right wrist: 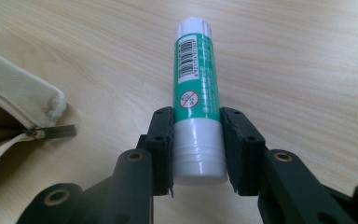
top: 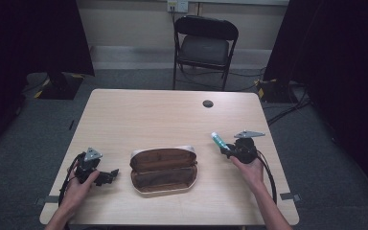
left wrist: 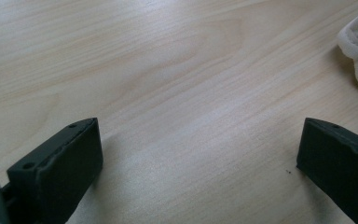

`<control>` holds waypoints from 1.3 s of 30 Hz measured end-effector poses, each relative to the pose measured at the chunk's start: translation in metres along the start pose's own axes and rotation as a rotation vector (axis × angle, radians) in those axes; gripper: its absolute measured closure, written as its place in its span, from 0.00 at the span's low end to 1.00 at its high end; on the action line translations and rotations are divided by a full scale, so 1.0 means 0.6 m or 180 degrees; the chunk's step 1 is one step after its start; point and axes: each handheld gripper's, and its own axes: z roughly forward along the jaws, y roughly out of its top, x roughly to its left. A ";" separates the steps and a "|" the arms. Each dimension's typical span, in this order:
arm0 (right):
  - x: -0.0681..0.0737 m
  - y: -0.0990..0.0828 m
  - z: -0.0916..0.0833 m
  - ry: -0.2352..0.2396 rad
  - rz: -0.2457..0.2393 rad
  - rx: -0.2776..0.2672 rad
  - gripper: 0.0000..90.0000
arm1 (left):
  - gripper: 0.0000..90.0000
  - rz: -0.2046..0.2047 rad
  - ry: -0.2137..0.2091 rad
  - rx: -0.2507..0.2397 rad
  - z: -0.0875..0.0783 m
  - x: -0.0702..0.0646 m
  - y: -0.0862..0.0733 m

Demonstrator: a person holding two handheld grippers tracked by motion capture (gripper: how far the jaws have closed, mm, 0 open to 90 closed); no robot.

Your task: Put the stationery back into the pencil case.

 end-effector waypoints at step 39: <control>0.174 0.071 -0.157 0.0990 -0.0846 -0.0646 0.73 | 0.00 0.0003 0.0000 0.0002 0.000 0.000 0.000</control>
